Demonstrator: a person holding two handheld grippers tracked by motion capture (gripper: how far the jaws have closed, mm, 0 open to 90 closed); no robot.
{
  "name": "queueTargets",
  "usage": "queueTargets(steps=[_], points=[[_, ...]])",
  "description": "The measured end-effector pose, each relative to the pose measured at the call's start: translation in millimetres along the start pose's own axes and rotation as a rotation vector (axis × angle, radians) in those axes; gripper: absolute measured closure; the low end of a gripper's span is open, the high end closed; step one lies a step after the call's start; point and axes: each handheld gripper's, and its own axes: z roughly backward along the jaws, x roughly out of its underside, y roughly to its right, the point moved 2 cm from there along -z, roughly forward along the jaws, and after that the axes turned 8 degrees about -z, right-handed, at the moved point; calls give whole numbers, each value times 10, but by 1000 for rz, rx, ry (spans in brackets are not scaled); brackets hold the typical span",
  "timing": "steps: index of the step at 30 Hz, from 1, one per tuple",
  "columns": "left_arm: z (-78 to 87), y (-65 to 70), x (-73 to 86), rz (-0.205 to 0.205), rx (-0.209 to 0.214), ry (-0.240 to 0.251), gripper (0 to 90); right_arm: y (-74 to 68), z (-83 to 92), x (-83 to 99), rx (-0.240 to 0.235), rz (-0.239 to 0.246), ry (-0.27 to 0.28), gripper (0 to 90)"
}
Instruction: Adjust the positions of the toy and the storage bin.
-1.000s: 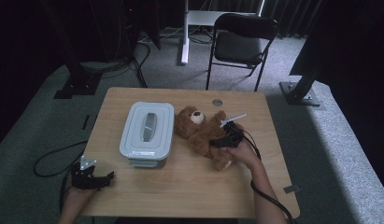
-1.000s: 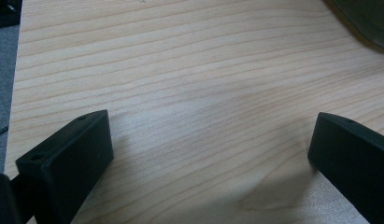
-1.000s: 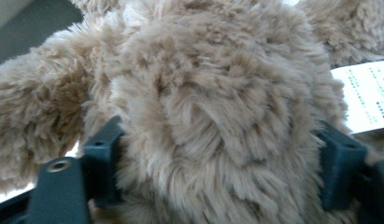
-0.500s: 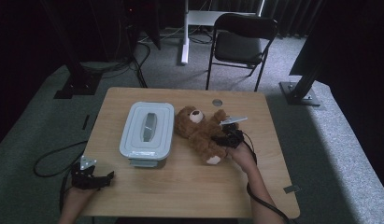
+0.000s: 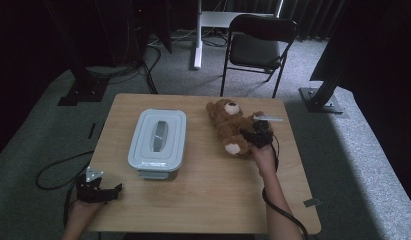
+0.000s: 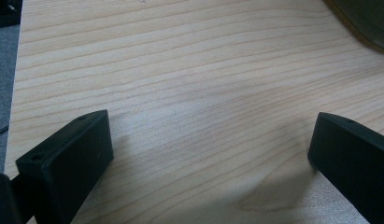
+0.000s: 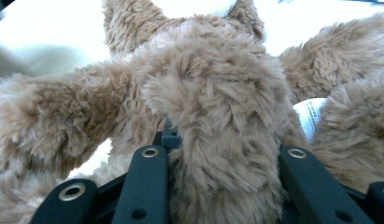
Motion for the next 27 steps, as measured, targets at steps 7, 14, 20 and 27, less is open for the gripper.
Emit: queueTargets(steps=[7,14,20,27], points=[[0,0,0,0,0,0,6,143,95,-266,137,-66,91,668],[0,0,0,0,0,0,6,343,145,-513,257,-129,122,666],[0,0,0,0,0,0,6,557,-49,-470,362,-178,99,656],[0,0,0,0,0,0,6,731,-240,-224,367,-205,43,484]])
